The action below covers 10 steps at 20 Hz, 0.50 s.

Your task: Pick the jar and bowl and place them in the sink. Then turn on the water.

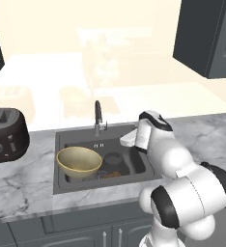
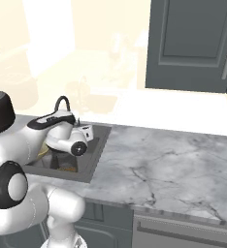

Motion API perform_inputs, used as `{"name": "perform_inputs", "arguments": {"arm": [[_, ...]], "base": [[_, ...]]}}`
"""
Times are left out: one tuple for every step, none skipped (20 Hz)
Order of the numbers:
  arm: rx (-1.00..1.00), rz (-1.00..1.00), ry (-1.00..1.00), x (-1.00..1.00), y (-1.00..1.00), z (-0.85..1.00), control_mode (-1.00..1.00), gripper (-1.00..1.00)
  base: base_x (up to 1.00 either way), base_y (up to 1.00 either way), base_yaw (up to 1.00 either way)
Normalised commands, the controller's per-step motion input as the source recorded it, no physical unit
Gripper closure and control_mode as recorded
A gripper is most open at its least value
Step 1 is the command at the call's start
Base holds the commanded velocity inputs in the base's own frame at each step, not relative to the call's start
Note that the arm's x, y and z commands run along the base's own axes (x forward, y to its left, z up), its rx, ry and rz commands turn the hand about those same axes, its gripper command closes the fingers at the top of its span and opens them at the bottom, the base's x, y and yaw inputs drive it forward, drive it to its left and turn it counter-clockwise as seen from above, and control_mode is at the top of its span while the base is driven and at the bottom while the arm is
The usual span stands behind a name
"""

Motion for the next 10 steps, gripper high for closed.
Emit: {"name": "perform_inputs", "arguments": {"arm": [[0.0, 0.0, 0.0, 0.11, 0.0, -0.02, -1.0, -1.0], [0.0, 0.0, 0.0, 0.14, 0.0, -0.01, -1.0, -1.0], [0.0, 0.0, 0.0, 0.16, 0.0, 0.0, -1.0, -1.0], [0.0, 0.0, 0.01, 0.16, 0.02, 0.0, -1.0, -1.0], [0.0, 0.0, 0.02, 0.06, 0.01, 0.0, -1.0, -1.0], [0.0, 0.0, 0.01, 0.0, 0.0, 0.0, -1.0, -1.0], [0.0, 0.0, 0.0, 0.0, 0.01, -0.03, -1.0, -1.0], [0.0, 0.0, 0.01, 0.06, 0.07, -0.02, -1.0, -1.0], [0.0, 0.0, 0.01, 0.05, 0.06, -0.03, -1.0, -1.0], [0.0, 0.0, 0.01, 0.05, 0.06, -0.03, -1.0, -1.0]], "base": [[0.0, 0.0, 0.0], [0.0, 0.0, 0.0], [0.0, 0.0, 0.0], [0.0, 0.0, 0.0], [0.0, 0.0, 0.0], [0.0, 0.0, 0.0], [0.0, 0.0, 0.0], [0.0, 0.0, 0.0], [0.0, 0.0, 0.0], [0.0, 0.0, 0.0]]}}
